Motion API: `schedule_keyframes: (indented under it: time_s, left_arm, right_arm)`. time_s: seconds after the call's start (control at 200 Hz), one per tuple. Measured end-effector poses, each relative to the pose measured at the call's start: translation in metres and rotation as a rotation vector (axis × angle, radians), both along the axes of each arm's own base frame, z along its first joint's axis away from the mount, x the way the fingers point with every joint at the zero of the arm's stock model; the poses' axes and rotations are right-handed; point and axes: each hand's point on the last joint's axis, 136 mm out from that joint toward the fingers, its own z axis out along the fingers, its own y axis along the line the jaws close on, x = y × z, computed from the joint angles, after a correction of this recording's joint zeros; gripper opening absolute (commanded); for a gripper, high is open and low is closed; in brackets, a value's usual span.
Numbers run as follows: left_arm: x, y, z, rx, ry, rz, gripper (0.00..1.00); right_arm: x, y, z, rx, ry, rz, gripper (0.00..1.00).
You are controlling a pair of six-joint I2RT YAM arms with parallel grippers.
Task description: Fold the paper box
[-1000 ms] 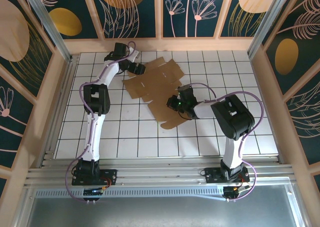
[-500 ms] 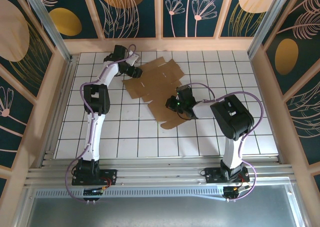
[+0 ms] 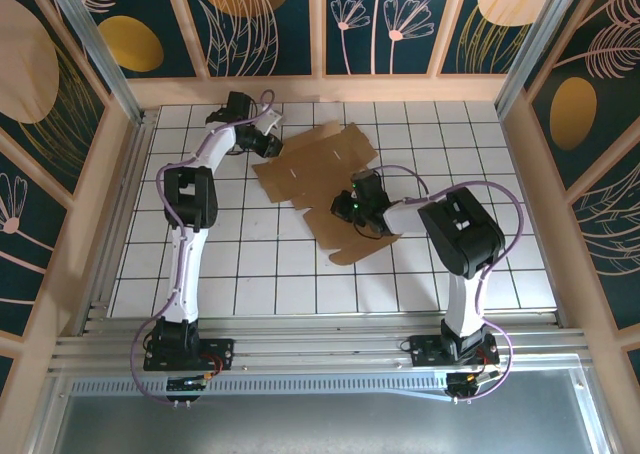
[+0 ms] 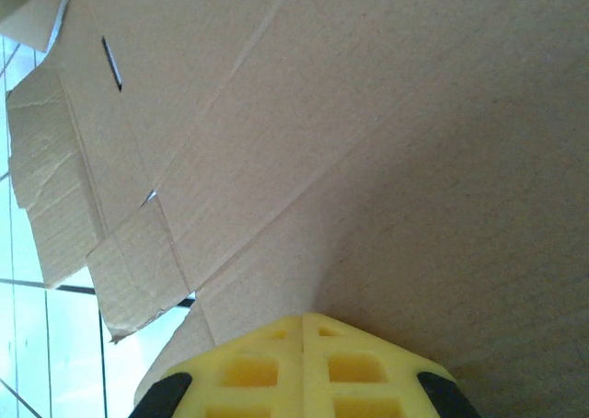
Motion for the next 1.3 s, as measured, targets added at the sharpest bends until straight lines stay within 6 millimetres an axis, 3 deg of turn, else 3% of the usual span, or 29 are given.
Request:
schedule_keyframes:
  time_s: [0.09, 0.215, 0.31, 0.481, 0.596, 0.736, 0.906, 1.131, 1.301]
  left_arm:
    - [-0.008, 0.0, 0.024, 0.009, -0.07, -0.05, 0.0]
    - [-0.025, -0.005, 0.064, 0.032, -0.175, -0.114, 0.0]
    - [-0.038, -0.02, 0.091, 0.039, -0.249, -0.15, 0.0]
    - [-0.057, -0.051, 0.118, 0.036, -0.326, -0.183, 0.03]
    - [-0.081, -0.068, 0.133, 0.022, -0.355, -0.194, 0.03]
    - [-0.117, -0.078, 0.14, 0.014, -0.375, -0.19, 0.02]
    - [-0.141, -0.091, 0.135, 0.02, -0.405, -0.19, 0.01]
    - [-0.152, -0.112, 0.115, 0.084, -0.437, -0.187, 0.01]
    - [-0.141, -0.11, 0.12, 0.123, -0.5, -0.148, 0.0]
  right_arm:
    - [0.003, -0.002, -0.001, 0.027, 0.021, -0.011, 0.0]
    - [0.01, -0.006, 0.0, 0.048, 0.031, -0.024, 0.0]
    - [0.016, -0.008, 0.0, 0.055, 0.024, -0.034, 0.0]
    - [0.025, -0.011, 0.001, 0.063, 0.009, -0.048, 0.0]
    - [0.032, -0.012, 0.002, 0.072, -0.006, -0.056, 0.0]
    - [0.039, -0.013, 0.003, 0.089, -0.026, -0.069, 0.0]
    - [0.045, -0.014, 0.004, 0.103, -0.051, -0.075, 0.0]
    - [0.052, -0.014, 0.006, 0.119, -0.08, -0.079, 0.0]
    - [0.052, -0.018, 0.008, 0.132, -0.08, -0.072, 0.16]
